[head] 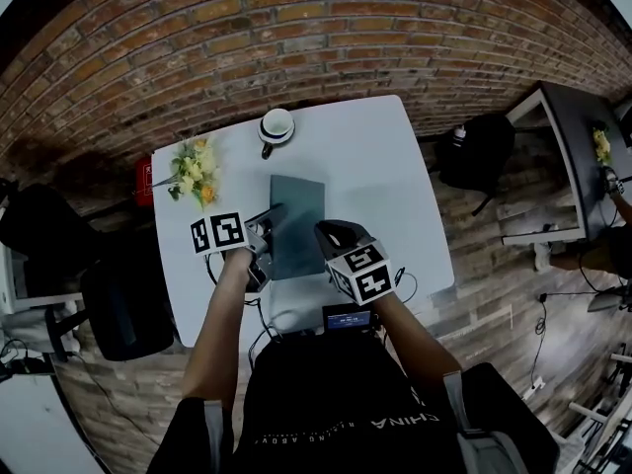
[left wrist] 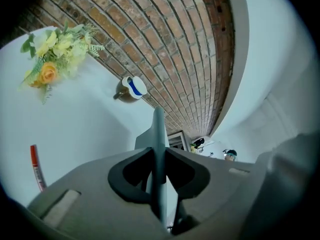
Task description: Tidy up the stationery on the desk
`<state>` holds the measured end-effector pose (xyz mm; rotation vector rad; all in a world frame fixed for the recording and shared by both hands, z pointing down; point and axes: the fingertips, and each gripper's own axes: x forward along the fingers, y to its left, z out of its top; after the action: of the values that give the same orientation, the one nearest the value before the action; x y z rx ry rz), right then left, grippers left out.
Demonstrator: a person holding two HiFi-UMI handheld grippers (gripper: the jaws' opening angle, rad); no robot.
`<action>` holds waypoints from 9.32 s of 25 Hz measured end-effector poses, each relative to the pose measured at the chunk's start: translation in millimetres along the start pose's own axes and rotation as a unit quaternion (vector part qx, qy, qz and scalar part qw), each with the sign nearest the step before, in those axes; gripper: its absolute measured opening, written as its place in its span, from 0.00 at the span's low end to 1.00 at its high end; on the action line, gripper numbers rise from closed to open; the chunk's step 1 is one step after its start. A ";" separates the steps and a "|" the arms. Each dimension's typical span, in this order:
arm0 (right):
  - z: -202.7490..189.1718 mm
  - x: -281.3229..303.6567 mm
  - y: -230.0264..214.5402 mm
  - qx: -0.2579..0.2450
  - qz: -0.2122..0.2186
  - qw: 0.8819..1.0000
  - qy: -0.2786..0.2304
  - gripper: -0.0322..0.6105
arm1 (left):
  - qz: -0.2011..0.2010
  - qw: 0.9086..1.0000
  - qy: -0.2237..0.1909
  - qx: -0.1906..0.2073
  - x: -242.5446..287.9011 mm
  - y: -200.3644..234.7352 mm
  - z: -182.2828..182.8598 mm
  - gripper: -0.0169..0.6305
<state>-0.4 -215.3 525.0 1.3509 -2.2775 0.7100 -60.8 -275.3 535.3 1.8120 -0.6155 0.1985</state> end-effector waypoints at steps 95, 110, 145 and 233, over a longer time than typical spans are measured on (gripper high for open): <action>-38.0 87.9 112.5 -0.108 0.065 0.986 0.105 0.11 | 0.088 0.950 -0.122 0.275 -164.9 67.3 -64.2 0.04; -108.1 140.7 157.5 -0.136 0.064 0.965 0.213 0.19 | 0.127 0.951 -0.135 0.246 -206.1 112.1 -95.9 0.04; -65.2 56.2 57.7 -0.037 -0.074 0.987 0.135 0.15 | 0.072 0.937 -0.079 0.333 -145.5 64.2 -83.4 0.04; -24.3 -15.3 24.0 -0.062 -0.030 0.998 0.004 0.06 | 0.060 0.931 -0.076 0.352 -94.4 41.3 -76.7 0.04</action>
<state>-12.8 -180.4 530.3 1.3505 -2.2261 0.5446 -148.7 -183.6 554.7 2.4995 -0.8351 0.4041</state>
